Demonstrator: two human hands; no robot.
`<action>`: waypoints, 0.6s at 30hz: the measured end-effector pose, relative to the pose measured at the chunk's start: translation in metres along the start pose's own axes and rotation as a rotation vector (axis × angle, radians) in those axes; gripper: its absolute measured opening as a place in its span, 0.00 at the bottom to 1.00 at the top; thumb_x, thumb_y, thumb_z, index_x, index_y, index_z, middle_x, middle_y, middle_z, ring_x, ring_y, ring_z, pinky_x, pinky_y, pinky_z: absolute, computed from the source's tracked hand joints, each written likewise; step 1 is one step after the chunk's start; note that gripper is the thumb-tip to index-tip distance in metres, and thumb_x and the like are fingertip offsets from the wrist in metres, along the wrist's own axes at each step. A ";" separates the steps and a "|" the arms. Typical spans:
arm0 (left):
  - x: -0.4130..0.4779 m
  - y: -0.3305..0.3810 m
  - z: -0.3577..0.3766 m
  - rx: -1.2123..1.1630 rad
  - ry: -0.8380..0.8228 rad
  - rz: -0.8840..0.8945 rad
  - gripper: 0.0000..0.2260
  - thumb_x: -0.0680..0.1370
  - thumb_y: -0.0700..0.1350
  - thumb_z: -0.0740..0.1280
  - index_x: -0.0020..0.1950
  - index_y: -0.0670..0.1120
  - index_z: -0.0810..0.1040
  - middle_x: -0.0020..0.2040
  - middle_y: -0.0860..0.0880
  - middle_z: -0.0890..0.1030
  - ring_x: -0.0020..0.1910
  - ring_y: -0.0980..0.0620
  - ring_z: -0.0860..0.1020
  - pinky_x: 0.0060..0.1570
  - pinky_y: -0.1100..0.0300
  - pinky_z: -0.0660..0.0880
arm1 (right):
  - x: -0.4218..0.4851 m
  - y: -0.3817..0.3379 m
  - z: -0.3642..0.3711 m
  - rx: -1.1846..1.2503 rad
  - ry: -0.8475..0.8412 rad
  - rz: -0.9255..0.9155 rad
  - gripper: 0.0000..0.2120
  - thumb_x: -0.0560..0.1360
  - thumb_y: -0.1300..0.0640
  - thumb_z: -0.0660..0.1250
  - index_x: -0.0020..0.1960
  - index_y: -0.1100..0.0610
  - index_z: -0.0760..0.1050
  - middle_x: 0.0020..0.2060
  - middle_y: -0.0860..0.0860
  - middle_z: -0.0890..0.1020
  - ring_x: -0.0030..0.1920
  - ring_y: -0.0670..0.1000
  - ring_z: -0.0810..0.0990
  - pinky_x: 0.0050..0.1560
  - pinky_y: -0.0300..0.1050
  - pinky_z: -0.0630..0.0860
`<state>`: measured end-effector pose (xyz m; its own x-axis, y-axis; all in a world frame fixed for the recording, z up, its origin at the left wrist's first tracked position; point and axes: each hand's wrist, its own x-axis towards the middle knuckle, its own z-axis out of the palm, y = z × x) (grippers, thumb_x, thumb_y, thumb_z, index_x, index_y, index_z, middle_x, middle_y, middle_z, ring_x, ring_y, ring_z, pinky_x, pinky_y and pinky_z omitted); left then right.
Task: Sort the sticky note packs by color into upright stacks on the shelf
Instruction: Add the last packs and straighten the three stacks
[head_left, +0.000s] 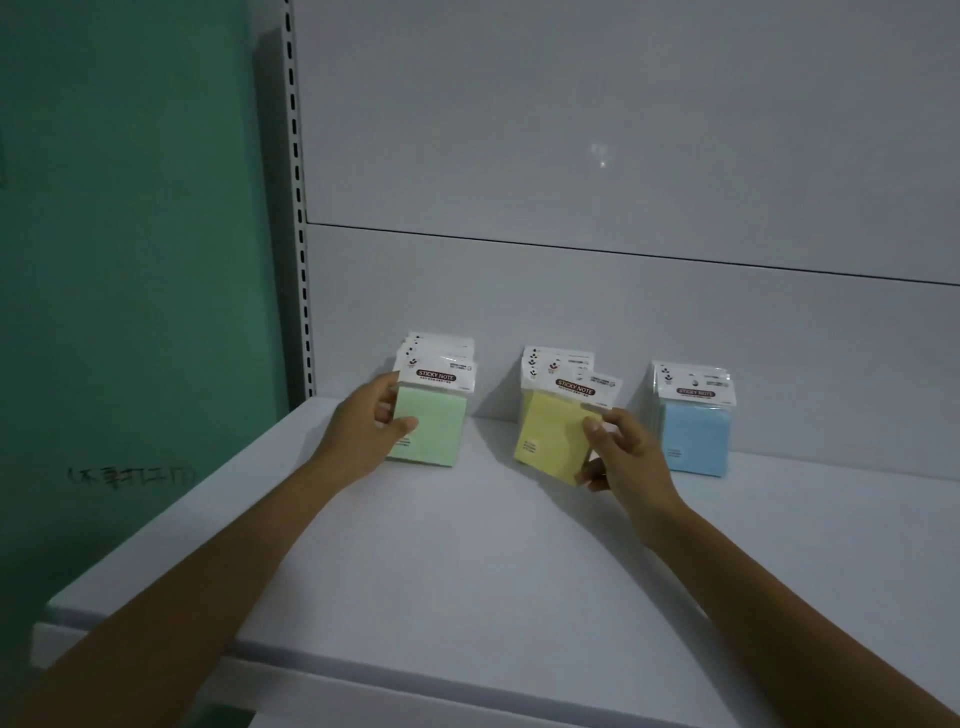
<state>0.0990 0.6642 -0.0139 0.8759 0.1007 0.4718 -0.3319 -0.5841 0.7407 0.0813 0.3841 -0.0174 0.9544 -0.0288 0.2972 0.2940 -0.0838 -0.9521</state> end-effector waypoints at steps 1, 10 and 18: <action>0.002 -0.003 0.000 0.052 0.030 0.014 0.20 0.74 0.39 0.69 0.66 0.46 0.71 0.54 0.47 0.75 0.46 0.52 0.77 0.44 0.63 0.74 | 0.002 0.000 -0.001 -0.006 0.002 0.010 0.04 0.78 0.52 0.61 0.51 0.51 0.74 0.42 0.51 0.79 0.30 0.50 0.78 0.31 0.39 0.76; 0.007 -0.034 0.008 -0.012 0.005 0.005 0.30 0.73 0.46 0.71 0.72 0.51 0.62 0.58 0.51 0.74 0.50 0.54 0.76 0.47 0.59 0.74 | 0.006 0.014 -0.003 0.002 0.086 0.064 0.05 0.78 0.59 0.63 0.46 0.59 0.76 0.30 0.50 0.74 0.25 0.45 0.71 0.27 0.32 0.71; 0.002 -0.036 0.004 0.044 -0.050 -0.053 0.27 0.70 0.50 0.73 0.67 0.53 0.68 0.56 0.53 0.78 0.48 0.54 0.78 0.47 0.58 0.73 | 0.013 0.004 0.000 0.028 0.050 0.062 0.05 0.78 0.56 0.62 0.47 0.56 0.76 0.36 0.49 0.77 0.32 0.47 0.71 0.34 0.39 0.73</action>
<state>0.1139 0.6820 -0.0415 0.9085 0.0927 0.4075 -0.2699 -0.6144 0.7414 0.0945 0.3837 -0.0169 0.9672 -0.0826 0.2400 0.2363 -0.0523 -0.9703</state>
